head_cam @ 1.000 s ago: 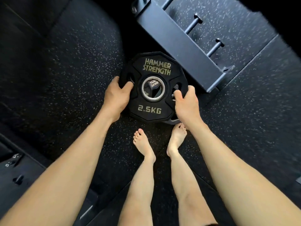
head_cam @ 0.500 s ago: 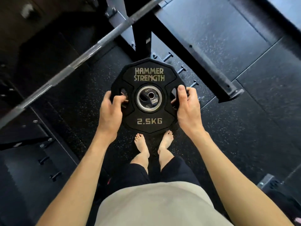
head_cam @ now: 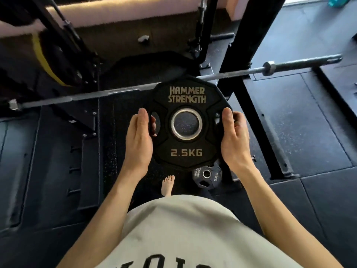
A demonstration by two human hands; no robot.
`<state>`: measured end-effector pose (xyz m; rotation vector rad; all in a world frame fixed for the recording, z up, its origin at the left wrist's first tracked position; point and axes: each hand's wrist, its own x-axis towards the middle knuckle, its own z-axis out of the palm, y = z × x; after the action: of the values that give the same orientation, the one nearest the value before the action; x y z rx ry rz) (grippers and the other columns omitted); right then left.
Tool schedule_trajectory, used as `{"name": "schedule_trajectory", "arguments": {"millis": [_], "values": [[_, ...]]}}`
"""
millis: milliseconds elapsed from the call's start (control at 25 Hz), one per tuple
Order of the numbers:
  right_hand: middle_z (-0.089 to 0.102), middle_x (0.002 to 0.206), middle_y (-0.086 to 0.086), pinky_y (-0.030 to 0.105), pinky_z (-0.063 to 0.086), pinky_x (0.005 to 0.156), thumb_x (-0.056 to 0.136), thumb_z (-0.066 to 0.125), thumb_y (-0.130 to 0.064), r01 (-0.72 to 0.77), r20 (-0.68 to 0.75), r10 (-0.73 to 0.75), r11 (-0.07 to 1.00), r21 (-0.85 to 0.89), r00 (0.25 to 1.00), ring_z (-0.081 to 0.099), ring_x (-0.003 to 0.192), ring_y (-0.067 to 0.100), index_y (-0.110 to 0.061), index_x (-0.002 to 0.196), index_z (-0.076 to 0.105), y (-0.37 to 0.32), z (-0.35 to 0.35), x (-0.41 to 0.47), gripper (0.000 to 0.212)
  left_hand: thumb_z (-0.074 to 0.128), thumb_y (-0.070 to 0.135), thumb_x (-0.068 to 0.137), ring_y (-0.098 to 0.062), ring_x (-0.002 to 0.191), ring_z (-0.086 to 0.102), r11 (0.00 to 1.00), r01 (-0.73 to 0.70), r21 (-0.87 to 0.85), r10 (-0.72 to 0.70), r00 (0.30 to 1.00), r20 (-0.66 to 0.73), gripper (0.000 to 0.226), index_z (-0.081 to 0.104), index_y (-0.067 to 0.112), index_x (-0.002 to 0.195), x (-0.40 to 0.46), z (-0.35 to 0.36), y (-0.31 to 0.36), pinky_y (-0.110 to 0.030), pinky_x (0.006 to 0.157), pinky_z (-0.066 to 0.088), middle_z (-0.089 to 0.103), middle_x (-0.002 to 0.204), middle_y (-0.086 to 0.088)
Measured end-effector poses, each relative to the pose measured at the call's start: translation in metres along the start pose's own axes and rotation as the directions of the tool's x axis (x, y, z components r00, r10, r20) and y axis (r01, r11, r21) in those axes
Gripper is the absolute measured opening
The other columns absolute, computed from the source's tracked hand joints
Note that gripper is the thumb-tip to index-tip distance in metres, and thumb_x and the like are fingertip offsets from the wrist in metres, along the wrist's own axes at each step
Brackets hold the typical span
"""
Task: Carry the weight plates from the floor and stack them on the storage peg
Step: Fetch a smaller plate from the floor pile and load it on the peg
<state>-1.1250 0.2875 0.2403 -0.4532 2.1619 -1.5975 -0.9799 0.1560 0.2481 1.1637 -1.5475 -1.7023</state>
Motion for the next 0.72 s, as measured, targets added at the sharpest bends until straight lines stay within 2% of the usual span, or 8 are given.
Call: {"name": "schedule_trajectory", "arguments": {"millis": [160,280,360,400,440,560,640,720], "values": [[0.052,0.074,-0.013,0.018,0.043,0.063,0.101,0.041,-0.045,0.122,0.265,-0.130,0.991,0.048,0.955,0.047,0.062,-0.006,-0.024,0.087,0.049,-0.023,0.010,-0.022,0.027,0.037,0.049,0.101,-0.002,0.075,0.053,0.994,-0.041,-0.101,0.006,0.947,-0.321,0.036,0.059,0.023,0.088,-0.069,-0.028,0.001,-0.028,0.084,0.045,0.057,0.082,0.010],[0.052,0.072,-0.014,0.020,0.043,0.065,0.101,0.043,-0.042,0.203,0.462,-0.227,0.974,0.102,0.857,0.048,0.063,-0.004,-0.024,0.084,0.048,-0.035,0.032,-0.055,0.026,0.043,0.065,0.090,-0.006,0.097,0.057,0.989,-0.066,-0.136,-0.013,0.859,-0.511,0.032,0.061,0.039,0.091,-0.130,-0.059,-0.006,-0.039,0.103,0.046,0.062,0.100,0.010],[0.053,0.071,-0.013,0.026,0.043,0.068,0.101,0.045,-0.044,0.234,0.601,-0.266,0.963,0.134,0.753,0.048,0.065,-0.001,-0.023,0.083,0.049,-0.042,0.057,-0.088,0.028,0.043,0.076,0.079,-0.004,0.114,0.054,0.987,-0.078,-0.138,-0.031,0.758,-0.651,0.032,0.058,0.051,0.093,-0.180,-0.086,-0.009,-0.041,0.110,0.040,0.059,0.115,0.017],[0.054,0.071,-0.012,0.028,0.043,0.068,0.100,0.045,-0.046,0.247,0.663,-0.280,0.958,0.145,0.694,0.049,0.066,0.002,-0.023,0.083,0.049,-0.045,0.069,-0.107,0.029,0.043,0.076,0.078,-0.004,0.117,0.055,0.985,-0.099,-0.142,-0.031,0.707,-0.707,0.031,0.058,0.053,0.093,-0.204,-0.098,-0.011,-0.040,0.110,0.040,0.059,0.117,0.019],[0.056,0.072,-0.010,0.030,0.044,0.067,0.100,0.045,-0.048,0.262,0.721,-0.291,0.952,0.157,0.628,0.050,0.066,0.004,-0.023,0.083,0.049,-0.047,0.082,-0.130,0.030,0.043,0.075,0.082,-0.002,0.114,0.057,0.981,-0.131,-0.147,-0.026,0.655,-0.756,0.029,0.060,0.053,0.091,-0.229,-0.111,-0.015,-0.037,0.108,0.041,0.061,0.115,0.019],[0.057,0.072,-0.007,0.028,0.044,0.067,0.101,0.043,-0.047,0.277,0.835,-0.317,0.938,0.207,0.450,0.053,0.066,0.005,-0.022,0.085,0.049,-0.053,0.121,-0.201,0.030,0.041,0.066,0.091,0.008,0.085,0.054,0.976,-0.160,-0.147,-0.049,0.497,-0.866,0.029,0.060,0.053,0.073,-0.299,-0.152,-0.025,-0.031,0.097,0.042,0.060,0.085,0.027],[0.057,0.073,-0.006,0.025,0.043,0.068,0.101,0.042,-0.046,0.281,0.884,-0.327,0.930,0.238,0.333,0.053,0.067,0.004,-0.021,0.086,0.049,-0.054,0.149,-0.262,0.030,0.042,0.065,0.090,0.003,0.085,0.056,0.975,-0.170,-0.141,-0.071,0.366,-0.928,0.030,0.062,0.049,0.073,-0.350,-0.188,-0.037,-0.037,0.098,0.044,0.061,0.084,0.024],[0.058,0.076,-0.003,0.022,0.043,0.068,0.101,0.041,-0.047,0.289,0.912,-0.321,0.925,0.246,0.253,0.053,0.067,0.004,-0.021,0.086,0.049,-0.051,0.175,-0.329,0.031,0.043,0.064,0.089,-0.006,0.092,0.060,0.971,-0.188,-0.146,-0.093,0.265,-0.960,0.032,0.064,0.040,0.082,-0.402,-0.229,-0.050,-0.045,0.100,0.047,0.064,0.092,0.015]]}}
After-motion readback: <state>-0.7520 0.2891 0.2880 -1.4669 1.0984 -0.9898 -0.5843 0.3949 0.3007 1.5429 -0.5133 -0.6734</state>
